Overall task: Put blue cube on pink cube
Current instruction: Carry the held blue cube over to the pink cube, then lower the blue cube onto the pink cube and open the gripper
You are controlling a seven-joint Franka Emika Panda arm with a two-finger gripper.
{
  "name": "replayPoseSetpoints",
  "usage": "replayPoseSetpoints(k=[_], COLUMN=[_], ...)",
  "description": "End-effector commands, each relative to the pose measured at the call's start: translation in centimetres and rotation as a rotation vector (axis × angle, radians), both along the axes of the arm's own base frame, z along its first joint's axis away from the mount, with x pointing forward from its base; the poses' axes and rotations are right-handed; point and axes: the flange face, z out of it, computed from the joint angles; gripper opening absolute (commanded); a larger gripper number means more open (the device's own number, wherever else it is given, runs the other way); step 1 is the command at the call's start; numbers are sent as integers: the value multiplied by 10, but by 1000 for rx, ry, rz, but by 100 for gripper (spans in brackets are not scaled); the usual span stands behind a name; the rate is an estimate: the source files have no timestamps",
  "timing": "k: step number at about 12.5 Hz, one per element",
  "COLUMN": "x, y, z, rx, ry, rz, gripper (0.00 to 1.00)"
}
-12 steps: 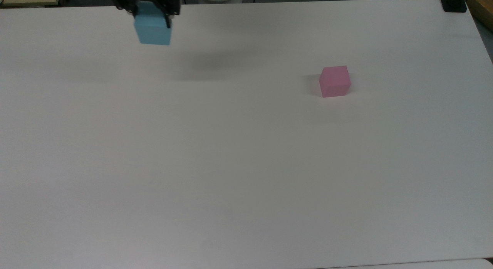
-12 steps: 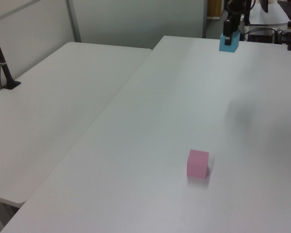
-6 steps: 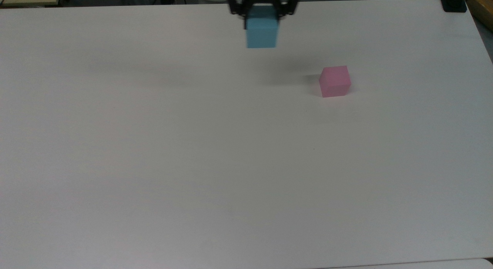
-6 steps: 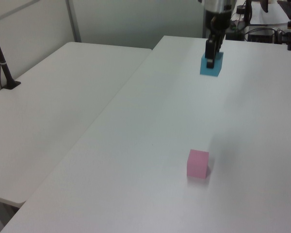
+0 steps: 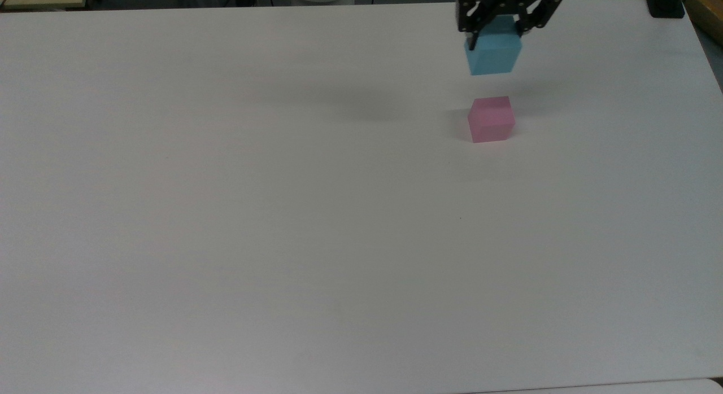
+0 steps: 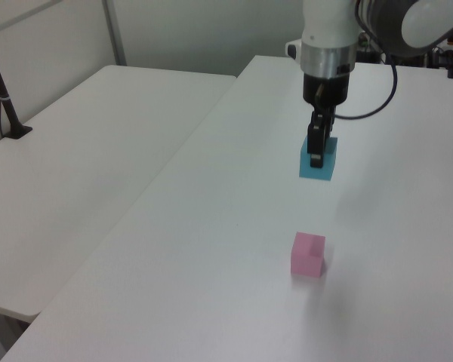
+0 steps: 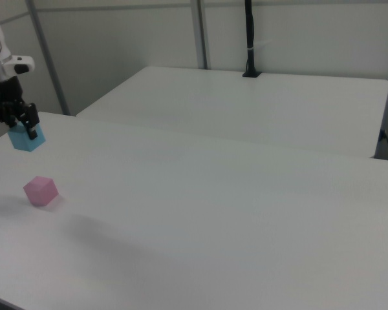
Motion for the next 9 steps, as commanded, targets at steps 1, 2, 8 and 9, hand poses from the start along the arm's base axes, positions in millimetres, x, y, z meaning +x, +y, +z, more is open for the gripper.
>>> replayPoseSetpoints(k=[1, 2, 8, 9], x=[-3, -6, 5, 4], y=[30, 34, 66, 66], z=[-8, -12, -84, -95], rx=[11, 7, -24, -35], ry=[-13, -7, -6, -5], rz=[8, 7, -42, -37], gripper=[23, 23, 23, 23])
